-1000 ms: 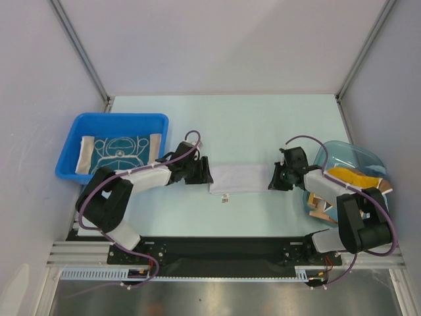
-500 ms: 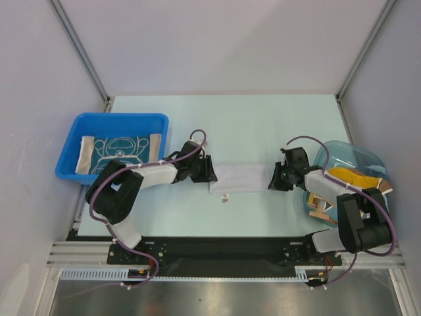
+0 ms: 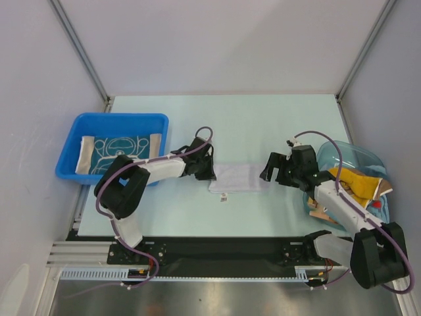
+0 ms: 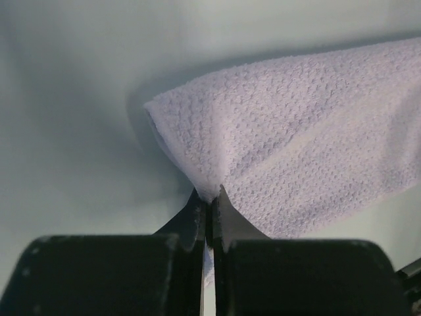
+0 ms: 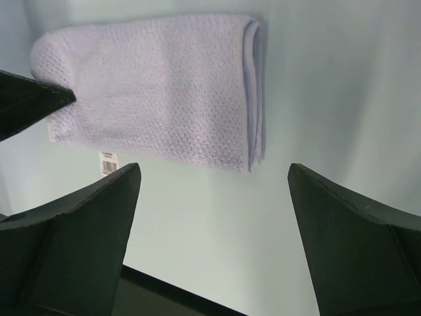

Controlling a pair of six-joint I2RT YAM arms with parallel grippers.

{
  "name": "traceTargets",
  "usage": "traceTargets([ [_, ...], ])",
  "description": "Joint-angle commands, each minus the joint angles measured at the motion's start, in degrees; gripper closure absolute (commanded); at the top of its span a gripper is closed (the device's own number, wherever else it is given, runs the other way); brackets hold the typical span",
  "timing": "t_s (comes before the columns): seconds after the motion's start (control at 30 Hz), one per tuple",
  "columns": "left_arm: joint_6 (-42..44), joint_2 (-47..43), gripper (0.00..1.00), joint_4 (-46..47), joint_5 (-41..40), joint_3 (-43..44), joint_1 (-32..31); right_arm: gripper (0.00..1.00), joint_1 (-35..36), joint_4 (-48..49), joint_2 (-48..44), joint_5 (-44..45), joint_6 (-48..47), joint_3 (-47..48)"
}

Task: Fold and stack the towels
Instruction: Neatly place the folded towel into the bin

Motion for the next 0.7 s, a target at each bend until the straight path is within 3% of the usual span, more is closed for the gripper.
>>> traceTargets([
  [0.0, 3.0, -0.6, 1.00, -11.6, -8.1, 5.2, -0.6, 0.00, 0.3, -2.1, -3.0, 0.9, 1.3, 3.3],
  [0.53, 18.3, 0.6, 1.00, -42.7, -29.5, 31.3, -0.6, 0.00, 0.3, -3.2, -5.2, 0.6, 0.9, 5.8],
  [0.67, 22.8, -1.4, 1.00, -47.3, -36.4, 33.2, 1.7, 0.00, 0.2, -3.1, -4.9, 0.6, 0.2, 5.7],
])
